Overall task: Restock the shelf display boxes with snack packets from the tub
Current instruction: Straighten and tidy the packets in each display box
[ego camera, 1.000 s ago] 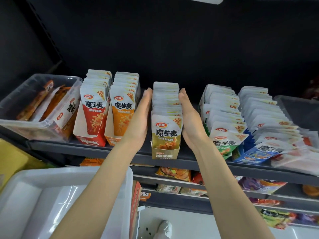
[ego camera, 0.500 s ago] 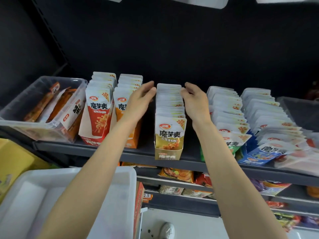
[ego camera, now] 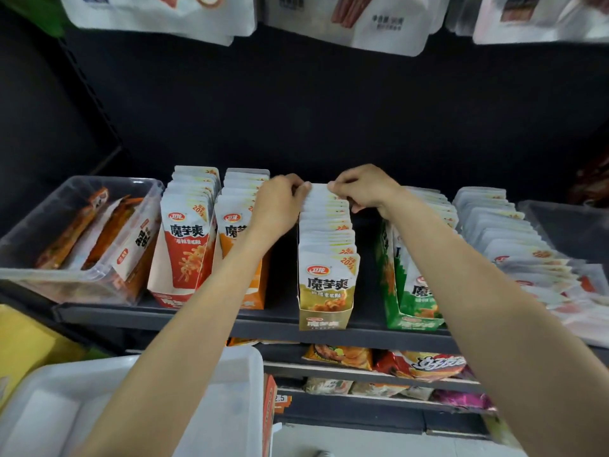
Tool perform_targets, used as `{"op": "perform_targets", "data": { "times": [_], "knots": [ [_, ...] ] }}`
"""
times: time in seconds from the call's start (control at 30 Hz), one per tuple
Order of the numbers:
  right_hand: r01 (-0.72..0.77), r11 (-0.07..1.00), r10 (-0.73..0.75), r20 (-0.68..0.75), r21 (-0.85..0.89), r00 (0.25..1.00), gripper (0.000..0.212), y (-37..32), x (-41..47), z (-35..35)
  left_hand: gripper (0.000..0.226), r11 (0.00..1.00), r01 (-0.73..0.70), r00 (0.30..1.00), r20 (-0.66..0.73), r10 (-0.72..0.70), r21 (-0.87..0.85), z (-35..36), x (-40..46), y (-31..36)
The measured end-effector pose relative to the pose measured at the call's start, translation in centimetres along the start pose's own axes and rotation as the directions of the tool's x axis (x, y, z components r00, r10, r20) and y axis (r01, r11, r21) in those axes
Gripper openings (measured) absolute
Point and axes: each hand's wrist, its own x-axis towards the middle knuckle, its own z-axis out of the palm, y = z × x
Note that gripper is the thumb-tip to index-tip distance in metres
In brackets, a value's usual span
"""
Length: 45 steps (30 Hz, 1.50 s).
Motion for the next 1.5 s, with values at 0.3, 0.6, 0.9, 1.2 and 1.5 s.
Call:
{"op": "perform_targets", "data": {
  "times": [0.3,0.6,0.9,1.2,1.5],
  "knots": [
    [0.180,0.957,-0.116,-0.272,0.225,0.955,0.042,-0.9,-6.9,0.5,0.036,0.892,0.038,0.989,-0.109,-0.097,-0.450,-1.8,-4.6,-0.6],
    [0.141,0.695,0.034,-0.227,0.705,0.973,0.062,2.2,-11.1,6.7,0.080,0.464,0.326,0.945,0.289,-0.151,-0.824,-0.5,-10.6,1.5],
    [0.072,0.637,-0.071,-0.035,0.767,0.997,0.037,3.6,-9.8,7.3,0.089,0.401,0.339,0.940,0.321,-0.113,-0.851,1.0,-10.1,2.6],
    [0.070,0.639,-0.075,-0.028,0.766,0.997,0.038,3.7,-9.5,7.3,0.060,0.382,0.342,0.940,0.311,-0.141,-0.859,1.6,-9.3,1.7],
    [0.236,0.817,-0.206,-0.115,0.527,0.972,0.084,6.2,-11.9,7.2,0.082,0.574,0.270,0.958,0.277,-0.077,-0.773,0.9,-11.4,0.4]
  ]
}}
